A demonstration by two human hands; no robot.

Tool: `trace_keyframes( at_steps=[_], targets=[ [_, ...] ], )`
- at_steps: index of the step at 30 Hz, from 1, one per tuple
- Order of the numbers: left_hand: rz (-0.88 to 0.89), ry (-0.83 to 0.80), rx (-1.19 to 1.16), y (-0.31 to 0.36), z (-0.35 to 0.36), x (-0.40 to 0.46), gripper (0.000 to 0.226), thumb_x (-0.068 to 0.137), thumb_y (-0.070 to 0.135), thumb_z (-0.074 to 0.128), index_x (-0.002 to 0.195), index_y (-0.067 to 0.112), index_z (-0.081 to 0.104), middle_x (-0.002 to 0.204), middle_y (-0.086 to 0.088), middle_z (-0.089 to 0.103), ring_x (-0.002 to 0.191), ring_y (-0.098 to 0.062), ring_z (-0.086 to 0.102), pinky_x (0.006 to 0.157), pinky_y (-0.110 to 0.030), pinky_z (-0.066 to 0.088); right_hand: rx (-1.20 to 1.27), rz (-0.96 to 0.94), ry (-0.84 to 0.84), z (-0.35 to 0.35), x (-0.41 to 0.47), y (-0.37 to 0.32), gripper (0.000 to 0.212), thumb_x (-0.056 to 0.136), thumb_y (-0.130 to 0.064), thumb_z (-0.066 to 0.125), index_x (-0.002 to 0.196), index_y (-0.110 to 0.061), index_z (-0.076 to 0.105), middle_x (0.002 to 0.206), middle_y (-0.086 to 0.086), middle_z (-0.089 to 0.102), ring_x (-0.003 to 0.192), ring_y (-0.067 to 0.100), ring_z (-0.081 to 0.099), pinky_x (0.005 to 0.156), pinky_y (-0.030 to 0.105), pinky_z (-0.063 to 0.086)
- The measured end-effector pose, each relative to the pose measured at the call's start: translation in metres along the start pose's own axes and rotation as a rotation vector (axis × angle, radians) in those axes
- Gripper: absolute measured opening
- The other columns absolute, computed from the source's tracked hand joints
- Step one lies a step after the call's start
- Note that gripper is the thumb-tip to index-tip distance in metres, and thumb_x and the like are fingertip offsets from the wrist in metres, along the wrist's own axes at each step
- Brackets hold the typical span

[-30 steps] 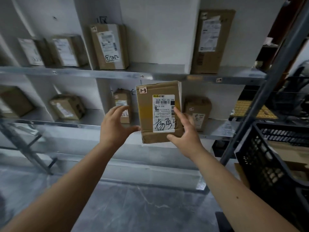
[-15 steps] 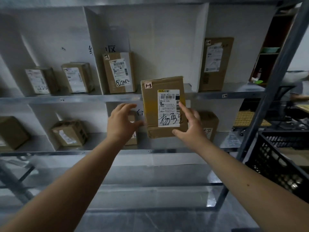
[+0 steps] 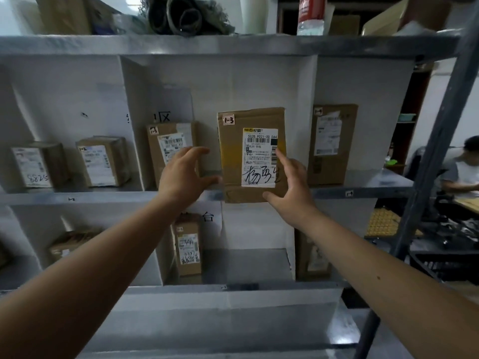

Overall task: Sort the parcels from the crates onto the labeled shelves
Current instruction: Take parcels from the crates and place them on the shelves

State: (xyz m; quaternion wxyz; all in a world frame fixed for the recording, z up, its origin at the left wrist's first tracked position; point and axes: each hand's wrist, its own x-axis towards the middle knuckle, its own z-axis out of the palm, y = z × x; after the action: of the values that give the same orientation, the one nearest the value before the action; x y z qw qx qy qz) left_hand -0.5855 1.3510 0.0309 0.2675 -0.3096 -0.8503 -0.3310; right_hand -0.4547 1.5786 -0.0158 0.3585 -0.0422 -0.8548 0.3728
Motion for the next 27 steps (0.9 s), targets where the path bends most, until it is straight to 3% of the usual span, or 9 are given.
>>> trace_keyframes(
  at_steps=[2,5,10,14,17,20,24,27],
  targets=[
    [-0.015,0.000,0.011,-0.002,0.009,0.019,0.084,0.077,0.047,0.087,0.150,0.027,0.050,0.150,-0.001,0.052,0.140,-0.027,0.046,0.115,-0.049,0.041,-0.025,-0.037,-0.001,0.001,0.023,0.008,0.103,0.089,-0.012,0.079,0.159,-0.053,0.016,0.148,-0.018,0.021,0.130,-0.004,0.029,0.088,-0.008,0.022],
    [-0.021,0.020,0.073,-0.006,0.025,0.039,0.082,0.078,0.046,0.087,0.149,0.028,0.050,0.149,-0.003,0.053,0.136,-0.029,0.048,0.113,-0.054,0.044,-0.041,-0.070,-0.023,0.005,0.048,0.025,0.104,0.090,-0.013,0.079,0.160,-0.053,0.014,0.145,-0.022,0.020,0.131,-0.004,0.030,0.089,-0.007,0.025],
    [0.028,0.071,0.222,-0.020,0.054,0.062,0.084,0.076,0.051,0.085,0.149,0.028,0.050,0.147,-0.005,0.055,0.134,-0.031,0.049,0.110,-0.055,0.042,-0.097,-0.090,-0.040,0.012,0.068,0.058,0.104,0.090,-0.022,0.080,0.159,-0.056,0.010,0.152,-0.023,0.019,0.135,0.004,0.033,0.108,0.027,0.036],
    [0.133,0.113,0.363,-0.025,0.078,0.067,0.081,0.078,0.055,0.082,0.147,0.027,0.053,0.147,-0.003,0.055,0.138,-0.031,0.044,0.113,-0.054,0.028,-0.203,-0.156,-0.040,0.015,0.071,0.076,0.110,0.090,-0.026,0.080,0.151,-0.069,-0.002,0.151,-0.023,0.014,0.141,0.014,0.037,0.105,0.035,0.047],
    [0.201,0.121,0.437,-0.028,0.091,0.072,0.078,0.077,0.056,0.081,0.145,0.025,0.057,0.146,-0.003,0.057,0.141,-0.032,0.040,0.110,-0.056,0.023,-0.316,-0.183,-0.029,0.019,0.075,0.090,0.110,0.091,-0.030,0.080,0.155,-0.063,-0.003,0.150,-0.017,0.010,0.140,0.022,0.035,0.105,0.041,0.048],
    [0.216,0.107,0.509,-0.028,0.097,0.082,0.085,0.076,0.060,0.080,0.148,0.025,0.053,0.149,-0.002,0.055,0.144,-0.032,0.035,0.112,-0.056,0.018,-0.298,-0.154,-0.042,0.024,0.082,0.102,0.106,0.090,-0.029,0.081,0.160,-0.055,0.005,0.154,-0.007,0.011,0.142,0.026,0.034,0.113,0.042,0.042],
    [0.175,0.137,0.566,-0.030,0.103,0.094,0.091,0.071,0.062,0.083,0.149,0.026,0.051,0.149,-0.002,0.054,0.146,-0.030,0.031,0.112,-0.055,0.011,-0.370,-0.166,-0.030,0.030,0.091,0.103,0.102,0.091,-0.031,0.080,0.162,-0.050,0.010,0.156,0.006,0.016,0.138,0.026,0.036,0.111,0.042,0.042],
    [0.151,0.117,0.612,-0.031,0.107,0.100,0.088,0.074,0.064,0.080,0.148,0.028,0.050,0.150,0.000,0.052,0.148,-0.030,0.029,0.112,-0.056,0.009,-0.366,-0.155,-0.032,0.037,0.098,0.104,0.103,0.091,-0.025,0.080,0.162,-0.048,0.009,0.156,0.003,0.013,0.139,0.025,0.038,0.111,0.038,0.043]
  ],
)
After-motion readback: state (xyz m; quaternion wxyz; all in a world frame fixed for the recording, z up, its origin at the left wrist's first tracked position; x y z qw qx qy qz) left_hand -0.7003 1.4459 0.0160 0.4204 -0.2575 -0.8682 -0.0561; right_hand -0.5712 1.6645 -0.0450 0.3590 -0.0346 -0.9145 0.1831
